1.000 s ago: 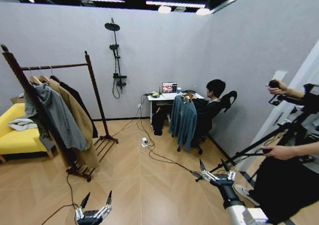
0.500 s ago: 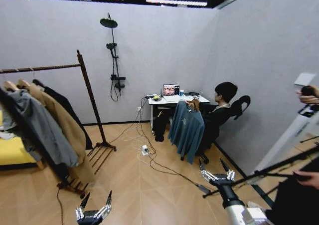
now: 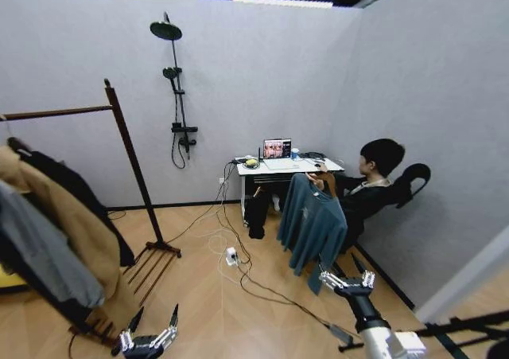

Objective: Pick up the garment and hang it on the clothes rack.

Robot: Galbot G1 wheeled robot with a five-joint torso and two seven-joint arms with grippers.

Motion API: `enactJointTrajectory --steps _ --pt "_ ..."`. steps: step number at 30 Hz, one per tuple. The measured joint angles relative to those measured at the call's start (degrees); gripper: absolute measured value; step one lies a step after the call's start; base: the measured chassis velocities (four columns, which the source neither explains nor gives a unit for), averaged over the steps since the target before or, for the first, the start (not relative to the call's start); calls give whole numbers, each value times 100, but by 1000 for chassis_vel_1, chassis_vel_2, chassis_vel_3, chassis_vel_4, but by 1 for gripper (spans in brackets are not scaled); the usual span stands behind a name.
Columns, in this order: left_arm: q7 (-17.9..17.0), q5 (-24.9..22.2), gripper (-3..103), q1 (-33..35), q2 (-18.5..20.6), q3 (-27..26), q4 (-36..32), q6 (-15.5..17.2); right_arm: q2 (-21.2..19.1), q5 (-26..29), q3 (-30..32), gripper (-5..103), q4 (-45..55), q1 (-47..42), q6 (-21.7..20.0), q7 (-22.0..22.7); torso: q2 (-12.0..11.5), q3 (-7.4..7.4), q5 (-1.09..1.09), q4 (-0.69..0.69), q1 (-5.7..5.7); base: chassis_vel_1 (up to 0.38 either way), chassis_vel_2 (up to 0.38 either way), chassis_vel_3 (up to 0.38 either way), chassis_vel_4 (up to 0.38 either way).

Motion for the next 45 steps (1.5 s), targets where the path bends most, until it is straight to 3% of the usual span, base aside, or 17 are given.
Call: enactJointTrajectory --steps 16,21,24,29,30,34,35,37,39,41,43,44,45 --pt "0 0 100 0 0 0 0 0 -41 -40 -3 100 -53 142 44 53 4 2 -3 0 1 -262 270 271 -277" --pt "-1 0 100 0 0 -2 0 0 22 -133 161 100 393 -183 -209 353 2 5 -2 2 9 -199 220 239 -236" --pt "1 0 100 -1 0 1 0 0 61 -143 604 100 881 -660 -483 511 2 5 0 0 9 -125 109 49 -40" --pt "1 0 100 1 0 -1 0 0 -22 544 1694 100 1153 -1361 -734 605 8 2 1 -2 -3 -12 -2 -26 -13" --pt "0 0 100 1 0 -1 0 0 -120 997 2166 100 1174 -1438 -786 582 11 0 0 -2 -6 77 -37 -71 54" --pt "-1 0 100 2 0 -1 0 0 -232 1605 3169 100 1146 -1365 -918 439 11 1 -1 -1 -6 81 -50 -60 62" --pt "-1 0 100 2 0 -1 0 0 -232 1605 3169 100 1146 -1365 -918 439 11 1 -1 -1 -6 56 -41 -49 57" --pt "6 0 100 1 0 2 0 0 -143 1890 3912 100 776 -1064 -1053 339 9 2 0 0 -3 0 0 0 0" --pt "-1 0 100 1 0 -1 0 0 -156 2021 4089 100 548 -995 -1047 258 7 3 1 0 0 0 0 0 0" --pt "0 0 100 0 0 0 0 0 -298 2429 4305 100 8 -889 -956 -64 5 4 1 -1 3 0 0 0 0" --pt "1 0 100 0 0 0 0 0 -547 2902 4318 100 -523 -751 -892 -732 6 4 2 -2 4 0 0 0 0" --pt "1 0 100 0 0 0 0 0 -547 2902 4318 100 -523 -751 -892 -732 6 4 2 -2 4 0 0 0 0" --pt "1 0 100 0 0 0 0 0 -803 3134 4202 100 -922 -590 -891 -1264 5 4 2 -1 3 0 0 0 0"
